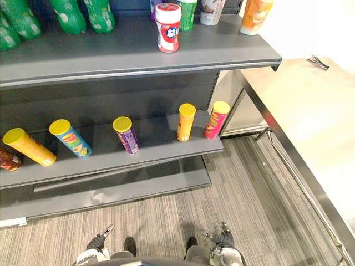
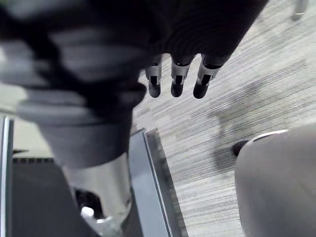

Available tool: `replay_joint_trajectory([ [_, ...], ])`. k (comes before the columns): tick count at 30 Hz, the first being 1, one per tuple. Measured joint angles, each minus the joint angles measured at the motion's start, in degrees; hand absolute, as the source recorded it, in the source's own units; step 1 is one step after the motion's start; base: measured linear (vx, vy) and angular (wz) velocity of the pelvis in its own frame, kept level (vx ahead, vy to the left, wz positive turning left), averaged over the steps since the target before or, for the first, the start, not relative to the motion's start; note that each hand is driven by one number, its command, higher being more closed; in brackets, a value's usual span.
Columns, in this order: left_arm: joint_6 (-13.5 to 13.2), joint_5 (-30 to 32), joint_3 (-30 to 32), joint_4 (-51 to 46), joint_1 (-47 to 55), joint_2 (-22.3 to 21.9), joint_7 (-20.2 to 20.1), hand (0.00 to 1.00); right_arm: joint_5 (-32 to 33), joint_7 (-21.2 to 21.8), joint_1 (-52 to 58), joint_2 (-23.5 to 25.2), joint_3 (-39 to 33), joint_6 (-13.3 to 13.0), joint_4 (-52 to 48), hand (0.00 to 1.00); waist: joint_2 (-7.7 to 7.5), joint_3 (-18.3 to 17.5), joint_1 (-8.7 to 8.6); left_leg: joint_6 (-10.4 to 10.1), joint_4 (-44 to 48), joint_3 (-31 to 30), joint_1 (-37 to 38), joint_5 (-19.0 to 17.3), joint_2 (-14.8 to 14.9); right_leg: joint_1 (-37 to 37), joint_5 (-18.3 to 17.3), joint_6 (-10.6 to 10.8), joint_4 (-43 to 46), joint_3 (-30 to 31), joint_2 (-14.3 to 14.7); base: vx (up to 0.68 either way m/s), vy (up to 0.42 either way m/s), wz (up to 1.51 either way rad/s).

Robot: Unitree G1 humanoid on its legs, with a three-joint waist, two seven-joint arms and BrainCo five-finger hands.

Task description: Put the gum and the chips on the shelf.

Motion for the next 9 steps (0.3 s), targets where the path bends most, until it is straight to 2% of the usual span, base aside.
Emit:
replay_joint_trajectory([
  [2,0.05,-0.14,1.75,1.08,0.00,-0.33,-0.60,0.00,4.23,-0.10,-1.23,-0.07,-5.30,0.45,5.11,0.00,0.30,-0.72,-0.06,0.19,-0.14,0.21,0.69,-0.16,-0.20,1.30,0.61,0.37,-1.69,0.02,-0.08,0.01,0.033,-0.02],
  [6,0.02,-0.40,1.97,2.33,0.30,-0.47,-1.37,0.00,8.08,-0.07,-0.17,-1.27,-7.95,2.61,10.76,0.00,1.00,-1.51,-0.30,0.22,-0.17,0.43,1.07,-0.53,-0.37,2.71,1.41,0.46,-3.67,0.01,-0.10,0.03,0.013,-0.02],
  [9,0.01,-0.56,1.85,2.91,0.29,-0.54,-1.48,0.00,9.94,-0.09,0.30,-1.30,-9.87,3.09,12.55,0.00,1.46,-1.72,-0.53,0.16,-0.18,0.81,1.43,-0.78,-0.44,3.18,1.78,0.44,-4.27,0.15,-0.08,0.05,0.009,-0.05],
])
